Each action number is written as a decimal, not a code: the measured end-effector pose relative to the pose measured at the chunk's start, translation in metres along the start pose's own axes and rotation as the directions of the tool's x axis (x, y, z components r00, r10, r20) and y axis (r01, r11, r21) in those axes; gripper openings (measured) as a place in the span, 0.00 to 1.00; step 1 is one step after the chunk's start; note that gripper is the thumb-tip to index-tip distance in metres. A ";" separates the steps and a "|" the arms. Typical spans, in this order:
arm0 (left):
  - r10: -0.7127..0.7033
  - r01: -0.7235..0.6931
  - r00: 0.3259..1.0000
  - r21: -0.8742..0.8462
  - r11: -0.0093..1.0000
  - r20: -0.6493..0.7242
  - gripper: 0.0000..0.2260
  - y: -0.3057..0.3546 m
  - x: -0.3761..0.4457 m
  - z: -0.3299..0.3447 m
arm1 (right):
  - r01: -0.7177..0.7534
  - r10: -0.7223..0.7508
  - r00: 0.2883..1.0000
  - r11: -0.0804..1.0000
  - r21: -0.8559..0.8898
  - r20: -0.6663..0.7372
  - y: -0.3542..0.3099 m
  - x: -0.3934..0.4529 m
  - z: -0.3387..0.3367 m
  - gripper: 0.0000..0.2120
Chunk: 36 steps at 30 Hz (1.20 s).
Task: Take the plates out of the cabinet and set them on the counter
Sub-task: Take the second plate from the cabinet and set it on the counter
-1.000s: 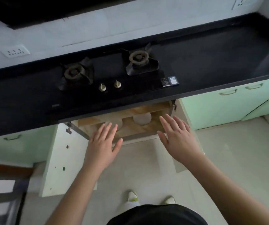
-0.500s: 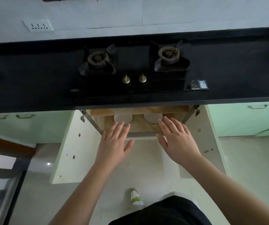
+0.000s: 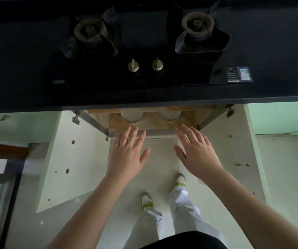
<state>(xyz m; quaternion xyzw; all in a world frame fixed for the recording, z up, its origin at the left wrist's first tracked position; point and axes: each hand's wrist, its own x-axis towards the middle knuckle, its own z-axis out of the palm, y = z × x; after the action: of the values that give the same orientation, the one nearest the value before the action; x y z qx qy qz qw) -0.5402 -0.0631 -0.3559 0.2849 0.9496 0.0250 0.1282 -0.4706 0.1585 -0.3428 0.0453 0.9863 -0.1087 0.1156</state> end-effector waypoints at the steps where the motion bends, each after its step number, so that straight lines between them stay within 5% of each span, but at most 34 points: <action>1: -0.002 0.002 1.000 0.000 1.000 -0.002 0.30 0.001 0.005 0.004 | 0.000 0.000 1.000 1.000 -0.005 -0.004 0.007 0.007 0.003 0.26; 9: 0.004 -0.005 1.000 0.020 1.000 0.016 0.29 0.002 0.068 0.071 | 0.006 -0.006 1.000 1.000 -0.002 -0.012 0.048 0.061 0.060 0.25; 18: -0.016 0.018 0.993 0.015 1.000 -0.121 0.28 -0.010 0.159 0.164 | 0.007 -0.007 0.995 1.000 0.004 -0.096 0.078 0.152 0.154 0.24; 36: 0.034 0.012 0.916 0.111 0.994 -0.401 0.26 -0.054 0.288 0.282 | 0.009 -0.053 0.891 0.995 -0.098 -0.451 0.139 0.277 0.267 0.21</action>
<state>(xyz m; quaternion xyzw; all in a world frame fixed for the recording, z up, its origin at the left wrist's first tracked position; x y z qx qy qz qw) -0.7280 0.0421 -0.7003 0.2858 0.9539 0.0307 -0.0858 -0.6649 0.2514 -0.6906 0.0480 0.9907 -0.0506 -0.1172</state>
